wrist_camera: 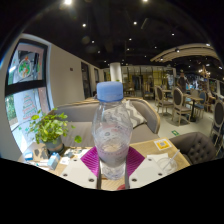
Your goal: Pour water
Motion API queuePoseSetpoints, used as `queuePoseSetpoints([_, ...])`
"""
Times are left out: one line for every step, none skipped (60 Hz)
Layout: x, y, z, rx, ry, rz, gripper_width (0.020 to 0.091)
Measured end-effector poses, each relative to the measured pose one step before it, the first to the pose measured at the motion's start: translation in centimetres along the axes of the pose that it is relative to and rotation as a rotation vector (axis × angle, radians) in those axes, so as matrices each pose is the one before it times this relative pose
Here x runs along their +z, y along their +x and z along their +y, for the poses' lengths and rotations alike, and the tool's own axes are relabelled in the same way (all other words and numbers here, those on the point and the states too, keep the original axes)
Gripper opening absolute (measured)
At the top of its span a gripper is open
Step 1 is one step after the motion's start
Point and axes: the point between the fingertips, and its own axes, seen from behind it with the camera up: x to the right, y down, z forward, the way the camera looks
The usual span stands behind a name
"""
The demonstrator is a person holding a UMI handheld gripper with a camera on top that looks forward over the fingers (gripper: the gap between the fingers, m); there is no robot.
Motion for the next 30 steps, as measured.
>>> queuePoseSetpoints([0.313,0.604,0.968,-0.0156,-0.01492,0.01151,0.0310])
queuePoseSetpoints([0.601,0.780,1.780,-0.0163,-0.01146,0.00957,0.0312])
queuePoseSetpoints([0.062,0.266,0.628,-0.0111,-0.01477,0.00922,0.0310])
queuePoseSetpoints([0.269,0.309,0.814,-0.0119,-0.01307,0.00708,0.0310])
queuePoseSetpoints([0.282,0.274,0.827,-0.0110,-0.01209,0.00598,0.0311])
queuePoseSetpoints([0.345,0.209,0.871,-0.0091,-0.01284,0.00515,0.0310])
queuePoseSetpoints([0.300,0.217,0.848,-0.0077,-0.01378,0.00404,0.0310])
queuePoseSetpoints([0.339,0.189,0.846,-0.0068,-0.01330,0.00356,0.0310])
queuePoseSetpoints([0.321,0.175,0.775,-0.0057,-0.01213,0.00281,0.0309])
queuePoseSetpoints([0.666,0.107,1.042,-0.0033,-0.00920,0.00158,0.0311])
queuePoseSetpoints([0.075,0.443,0.674,-0.0009,-0.00727,0.00048,0.0310])
queuePoseSetpoints([0.212,0.147,0.531,0.0011,-0.00625,0.00165,0.0310])
queuePoseSetpoints([0.185,0.211,0.486,0.0014,-0.00594,0.00153,0.0310])
queuePoseSetpoints([0.169,0.195,0.507,0.0020,-0.00710,0.00130,0.0310])
queuePoseSetpoints([0.154,0.129,0.486,0.0025,-0.00747,0.00022,0.0310])
queuePoseSetpoints([0.149,0.049,0.446,0.0023,-0.00662,-0.00089,0.0310])
queuePoseSetpoints([0.642,-0.303,0.353,0.0009,-0.00452,0.00098,0.0310])
queuePoseSetpoints([0.147,0.044,0.361,0.0017,-0.00225,0.00009,0.0310])
queuePoseSetpoints([-0.057,0.065,0.444,0.0016,-0.00352,0.00072,0.0311])
queuePoseSetpoints([0.097,0.100,0.316,0.0029,-0.00258,0.00097,0.0310])
queuePoseSetpoints([0.085,0.054,0.297,0.0026,-0.00249,0.00121,0.0310])
queuePoseSetpoints([0.067,0.032,0.273,0.0022,-0.00158,0.00062,0.0311])
queuePoseSetpoints([0.091,0.046,0.312,0.0014,-0.00212,-0.00033,0.0311])
queuePoseSetpoints([0.045,-0.073,0.225,0.0007,-0.00458,-0.00055,0.0311])
queuePoseSetpoints([0.045,-0.011,0.367,0.0013,-0.00549,-0.00006,0.0318])
queuePoseSetpoints([-0.019,-0.011,0.425,-0.0009,-0.00687,0.00012,0.0320])
queuePoseSetpoints([0.023,-0.084,-0.279,0.0017,0.02175,0.00012,0.0320])
queuePoseSetpoints([0.168,-0.060,0.015,-0.0015,0.00408,0.00102,0.0320])
queuePoseSetpoints([-0.034,-0.029,0.205,-0.0034,-0.00024,0.00172,0.0321])
queuePoseSetpoints([-0.269,0.095,-0.157,-0.0006,0.00561,0.00246,0.0326])
